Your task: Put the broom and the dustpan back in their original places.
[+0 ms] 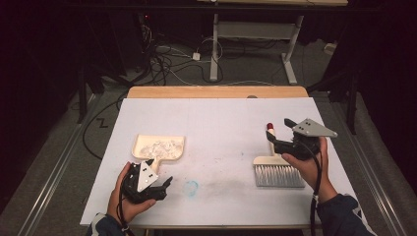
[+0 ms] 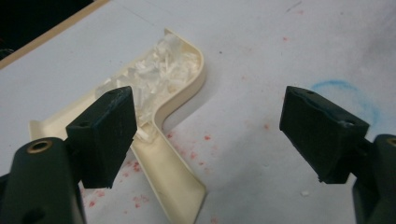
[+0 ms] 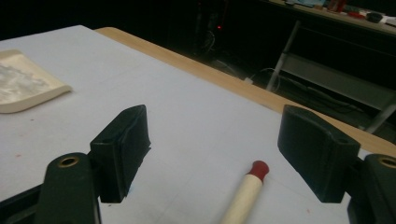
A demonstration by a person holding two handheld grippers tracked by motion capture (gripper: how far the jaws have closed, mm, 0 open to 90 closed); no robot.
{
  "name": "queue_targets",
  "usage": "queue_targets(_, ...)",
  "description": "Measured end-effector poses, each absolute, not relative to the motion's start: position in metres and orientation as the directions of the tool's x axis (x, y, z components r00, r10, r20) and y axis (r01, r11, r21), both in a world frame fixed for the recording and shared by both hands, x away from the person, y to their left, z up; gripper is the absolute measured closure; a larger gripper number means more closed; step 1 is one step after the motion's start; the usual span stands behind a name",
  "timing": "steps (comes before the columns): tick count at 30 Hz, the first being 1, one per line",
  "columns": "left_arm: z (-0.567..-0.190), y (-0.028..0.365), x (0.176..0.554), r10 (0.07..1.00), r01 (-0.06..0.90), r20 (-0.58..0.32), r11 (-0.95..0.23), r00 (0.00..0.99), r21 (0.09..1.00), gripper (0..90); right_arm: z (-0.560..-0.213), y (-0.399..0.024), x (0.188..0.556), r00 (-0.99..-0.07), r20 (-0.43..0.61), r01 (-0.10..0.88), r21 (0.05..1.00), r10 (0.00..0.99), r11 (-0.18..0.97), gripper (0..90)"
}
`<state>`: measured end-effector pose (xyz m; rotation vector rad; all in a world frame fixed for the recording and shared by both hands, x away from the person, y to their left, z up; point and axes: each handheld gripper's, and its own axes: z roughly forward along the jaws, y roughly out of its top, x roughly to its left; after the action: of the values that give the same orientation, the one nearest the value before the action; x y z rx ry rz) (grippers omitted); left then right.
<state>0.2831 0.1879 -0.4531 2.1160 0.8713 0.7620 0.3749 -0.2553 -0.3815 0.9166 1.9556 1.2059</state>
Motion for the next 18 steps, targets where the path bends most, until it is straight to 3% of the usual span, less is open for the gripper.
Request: queue_targets(18, -0.456, 0.184, 0.282, 0.751, 0.334, 0.250, -0.531, 0.611, 0.779, 17.3, -0.374, -0.255, 0.339, -0.578, -0.206, 0.164, 0.918, 0.790, 0.360, 20.7)
